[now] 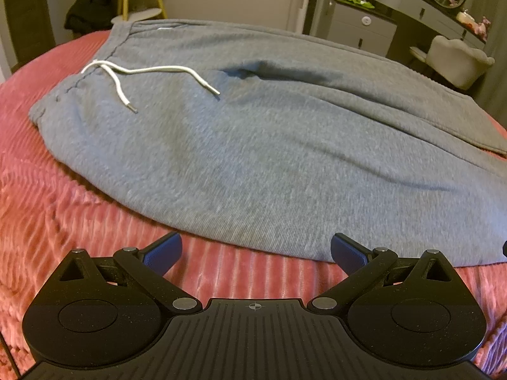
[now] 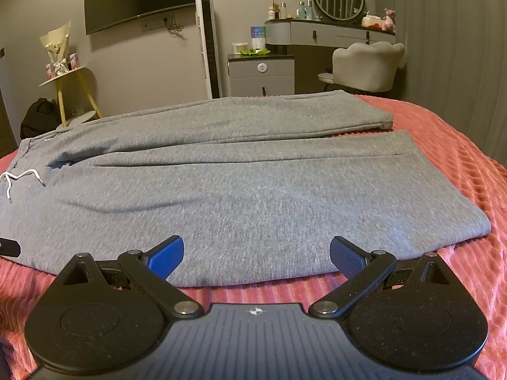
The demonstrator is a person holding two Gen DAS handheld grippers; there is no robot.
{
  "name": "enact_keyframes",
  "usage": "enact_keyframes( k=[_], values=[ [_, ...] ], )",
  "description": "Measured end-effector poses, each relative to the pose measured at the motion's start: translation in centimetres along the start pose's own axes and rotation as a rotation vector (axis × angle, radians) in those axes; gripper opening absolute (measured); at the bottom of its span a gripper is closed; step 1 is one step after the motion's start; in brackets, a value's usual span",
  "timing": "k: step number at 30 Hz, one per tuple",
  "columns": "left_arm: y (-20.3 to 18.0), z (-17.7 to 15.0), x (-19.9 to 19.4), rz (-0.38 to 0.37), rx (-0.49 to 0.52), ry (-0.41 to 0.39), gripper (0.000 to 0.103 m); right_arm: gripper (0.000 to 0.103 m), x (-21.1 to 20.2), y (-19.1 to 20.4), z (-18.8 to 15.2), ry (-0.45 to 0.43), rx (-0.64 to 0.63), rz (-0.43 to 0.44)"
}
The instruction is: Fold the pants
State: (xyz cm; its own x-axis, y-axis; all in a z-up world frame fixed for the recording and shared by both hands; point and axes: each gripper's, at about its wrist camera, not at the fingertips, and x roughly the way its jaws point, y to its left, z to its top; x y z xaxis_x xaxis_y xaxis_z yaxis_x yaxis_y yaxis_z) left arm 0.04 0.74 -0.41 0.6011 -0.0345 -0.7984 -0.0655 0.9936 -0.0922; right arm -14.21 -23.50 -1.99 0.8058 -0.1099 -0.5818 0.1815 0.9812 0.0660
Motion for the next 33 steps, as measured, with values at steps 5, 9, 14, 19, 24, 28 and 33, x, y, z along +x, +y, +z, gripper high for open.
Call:
enact_keyframes(
  k=[5,9,14,19,24,28,33],
  values=[
    [0.0,0.01,0.0,0.0,0.0,0.0,0.103,0.099,-0.06,-0.07,0.05,-0.005,-0.002,-0.001],
    [0.03,-0.01,0.0,-0.001,-0.004,0.0,0.103,0.099,-0.19,0.01,-0.01,-0.01,-0.007,0.0],
    [0.07,0.07,-0.06,-0.003,-0.011,0.003,0.103,0.099,-0.27,0.1,-0.04,-0.021,-0.007,0.001],
    [0.11,0.09,-0.11,-0.006,-0.014,0.002,0.103,0.099,-0.38,0.14,-0.04,-0.029,-0.008,0.006],
    [0.15,0.13,-0.12,-0.006,-0.019,0.003,0.103,0.099,-0.5,0.13,-0.03,-0.035,-0.01,0.004],
    [0.19,0.15,-0.17,-0.008,-0.022,0.002,0.103,0.099,-0.55,0.06,0.06,-0.037,0.001,0.01],
    [0.31,0.17,-0.2,-0.012,-0.027,0.001,0.103,0.099,-0.79,-0.44,0.15,-0.051,0.035,0.034]
  ],
)
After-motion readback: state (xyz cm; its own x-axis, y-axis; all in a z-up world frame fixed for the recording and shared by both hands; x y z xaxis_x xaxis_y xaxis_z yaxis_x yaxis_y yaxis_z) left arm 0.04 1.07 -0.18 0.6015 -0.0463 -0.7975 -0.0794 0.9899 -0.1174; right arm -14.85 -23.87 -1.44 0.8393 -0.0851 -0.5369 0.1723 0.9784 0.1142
